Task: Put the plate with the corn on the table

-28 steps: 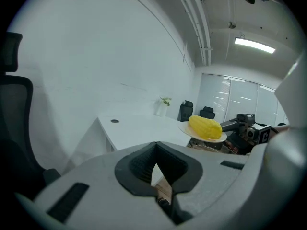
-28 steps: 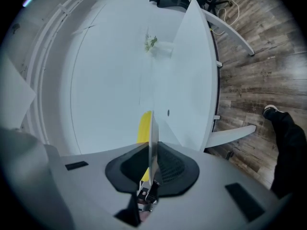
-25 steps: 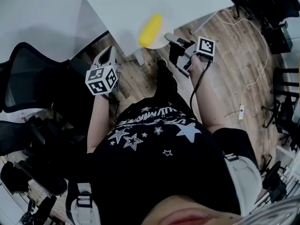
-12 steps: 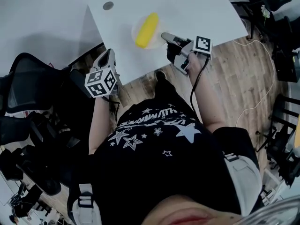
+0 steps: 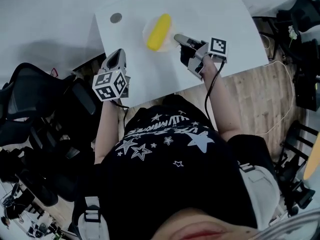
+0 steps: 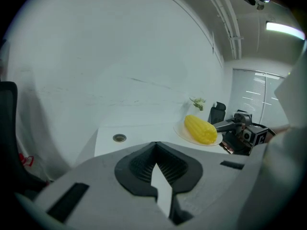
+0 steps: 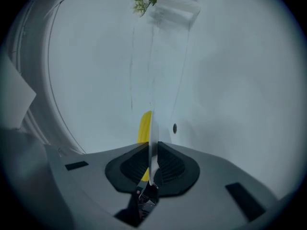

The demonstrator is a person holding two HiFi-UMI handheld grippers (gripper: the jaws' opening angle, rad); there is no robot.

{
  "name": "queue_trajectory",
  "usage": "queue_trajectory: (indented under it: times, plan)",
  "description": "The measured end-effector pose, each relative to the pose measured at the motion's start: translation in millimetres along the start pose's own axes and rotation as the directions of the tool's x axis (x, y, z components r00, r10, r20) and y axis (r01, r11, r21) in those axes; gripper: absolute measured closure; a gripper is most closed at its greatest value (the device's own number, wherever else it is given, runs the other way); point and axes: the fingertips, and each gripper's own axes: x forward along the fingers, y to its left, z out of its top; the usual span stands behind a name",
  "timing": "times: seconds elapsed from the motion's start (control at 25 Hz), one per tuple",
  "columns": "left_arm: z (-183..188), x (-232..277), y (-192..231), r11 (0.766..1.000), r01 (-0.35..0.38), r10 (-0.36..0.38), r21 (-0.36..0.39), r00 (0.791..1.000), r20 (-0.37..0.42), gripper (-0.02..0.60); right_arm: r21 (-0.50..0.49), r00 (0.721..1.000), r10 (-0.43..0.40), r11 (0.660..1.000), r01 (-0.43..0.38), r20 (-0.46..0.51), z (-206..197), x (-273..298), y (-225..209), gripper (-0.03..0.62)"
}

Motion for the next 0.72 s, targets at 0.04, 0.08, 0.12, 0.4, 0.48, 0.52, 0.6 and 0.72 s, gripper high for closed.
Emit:
queue_trajectory:
  times: [0.04,0.08,0.12,0.4,0.48,0.52,0.6,0.72]
  plan:
    - [3.6,8.9,2.3,1.0,-0.009,0.009,-0.004,1.0,0.002,0.575,-0.003,1.0,-0.001,1.0,0.001,-0.011,10.3,7.3,-2.2,0.553]
    - [7.0,17.5,4.5,1.0,-0.017,0.017,-0.005,1.0,0.002,0.575,-0.003,1.0,-0.001,1.0,0.001,-0.023,20.2,14.9,-4.7,0.551]
    - [10.1,25.9,6.7,1.0,-0.024,0.024,-0.006,1.0,0.002,0.575,-0.002,0.999,-0.001,1.0,0.001,-0.034,29.4,22.7,-7.6,0.551]
    - [24.5,72.4,38.0,0.997,-0.069,0.069,-0.017,0.998,-0.009,0.575,-0.005,0.995,0.02,1.0,-0.02,-0.094,72.6,81.4,-23.3,0.549]
    - [26.3,86.2,50.6,0.997,-0.078,0.078,-0.009,0.997,-0.024,0.575,-0.004,0.994,0.022,1.0,-0.023,-0.108,80.5,99.4,-29.9,0.549]
    - [27.1,93.3,55.7,0.997,-0.082,0.082,-0.009,0.996,-0.03,0.575,-0.005,0.993,0.019,1.0,-0.02,-0.116,85.4,107.5,-33.7,0.549]
    - [28.9,107.0,63.5,0.996,-0.091,0.09,-0.019,0.995,-0.039,0.575,-0.01,0.991,0.01,1.0,-0.012,-0.132,96.8,121.8,-41.1,0.549]
    - [29.7,127.1,71.8,0.994,-0.101,0.099,-0.042,0.994,-0.048,0.575,-0.021,0.989,0.001,1.0,-0.005,-0.15,115.2,138.1,-51.8,0.549]
